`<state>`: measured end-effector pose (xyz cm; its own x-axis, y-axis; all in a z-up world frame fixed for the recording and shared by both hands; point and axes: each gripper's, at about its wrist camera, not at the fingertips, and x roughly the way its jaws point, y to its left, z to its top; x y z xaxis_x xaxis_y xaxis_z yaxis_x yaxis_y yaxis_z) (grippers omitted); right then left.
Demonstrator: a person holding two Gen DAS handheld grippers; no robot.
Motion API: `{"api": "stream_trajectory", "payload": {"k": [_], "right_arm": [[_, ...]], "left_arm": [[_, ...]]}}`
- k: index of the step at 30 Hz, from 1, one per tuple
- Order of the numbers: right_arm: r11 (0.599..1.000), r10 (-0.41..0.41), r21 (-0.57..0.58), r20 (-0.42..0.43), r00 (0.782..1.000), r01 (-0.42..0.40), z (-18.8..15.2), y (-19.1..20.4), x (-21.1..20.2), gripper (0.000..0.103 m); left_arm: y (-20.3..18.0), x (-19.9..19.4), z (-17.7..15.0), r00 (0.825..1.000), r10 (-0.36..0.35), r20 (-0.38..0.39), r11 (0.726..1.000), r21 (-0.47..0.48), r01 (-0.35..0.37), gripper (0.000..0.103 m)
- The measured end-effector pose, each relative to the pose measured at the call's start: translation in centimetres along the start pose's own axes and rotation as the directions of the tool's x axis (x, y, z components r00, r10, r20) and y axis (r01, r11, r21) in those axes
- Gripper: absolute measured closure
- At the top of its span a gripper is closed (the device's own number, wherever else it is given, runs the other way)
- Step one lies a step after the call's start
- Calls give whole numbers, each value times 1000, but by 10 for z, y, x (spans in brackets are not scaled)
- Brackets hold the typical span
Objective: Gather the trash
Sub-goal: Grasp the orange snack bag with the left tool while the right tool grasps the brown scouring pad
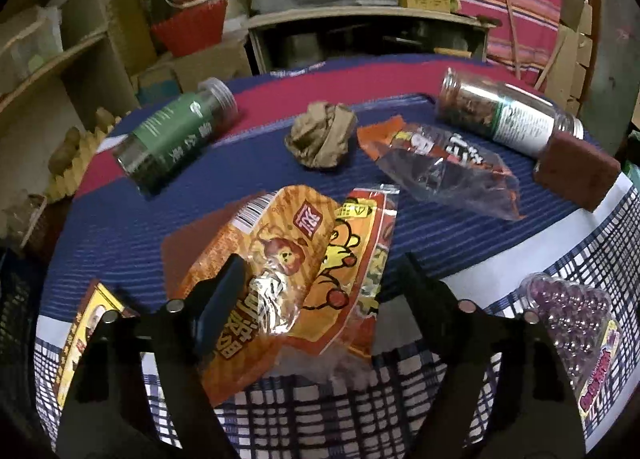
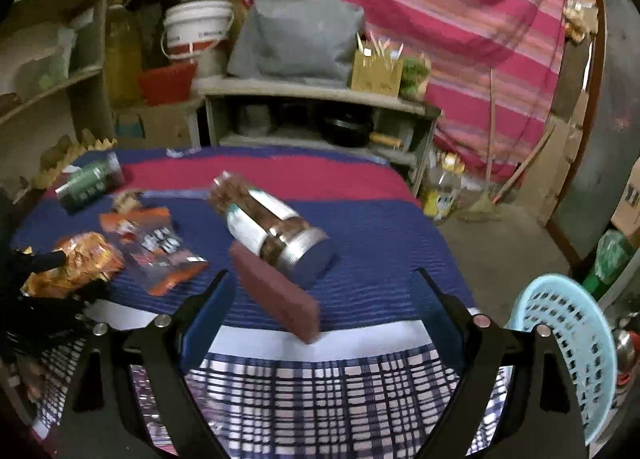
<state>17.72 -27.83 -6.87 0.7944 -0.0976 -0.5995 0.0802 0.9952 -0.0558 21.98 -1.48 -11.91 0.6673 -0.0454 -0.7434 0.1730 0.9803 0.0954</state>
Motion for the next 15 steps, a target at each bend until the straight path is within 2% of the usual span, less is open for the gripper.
{"api": "stream_trajectory", "payload": {"k": [2,5,6,7,15], "right_arm": [[999,33,26,-29,999,-32,-3,-5,13,16],[998,60,34,-63,996,-58,-9,-5,28,16],[998,64,28,-70,995,-63,-11,-3,31,16],[998,66,22,-73,995,-65,-12,-2,33,16],[997,72,-2,-79,994,-72,-11,6,48,17]], "left_arm": [[0,0,0,1000,-8,1,1000,-5,8,27],[-2,1,1,1000,-8,3,1000,1,8,44],[-3,0,1,1000,-23,7,1000,6,23,55],[-5,-1,2,999,-36,5,999,8,36,70],[-12,-11,2,999,-39,7,999,33,39,73]]}}
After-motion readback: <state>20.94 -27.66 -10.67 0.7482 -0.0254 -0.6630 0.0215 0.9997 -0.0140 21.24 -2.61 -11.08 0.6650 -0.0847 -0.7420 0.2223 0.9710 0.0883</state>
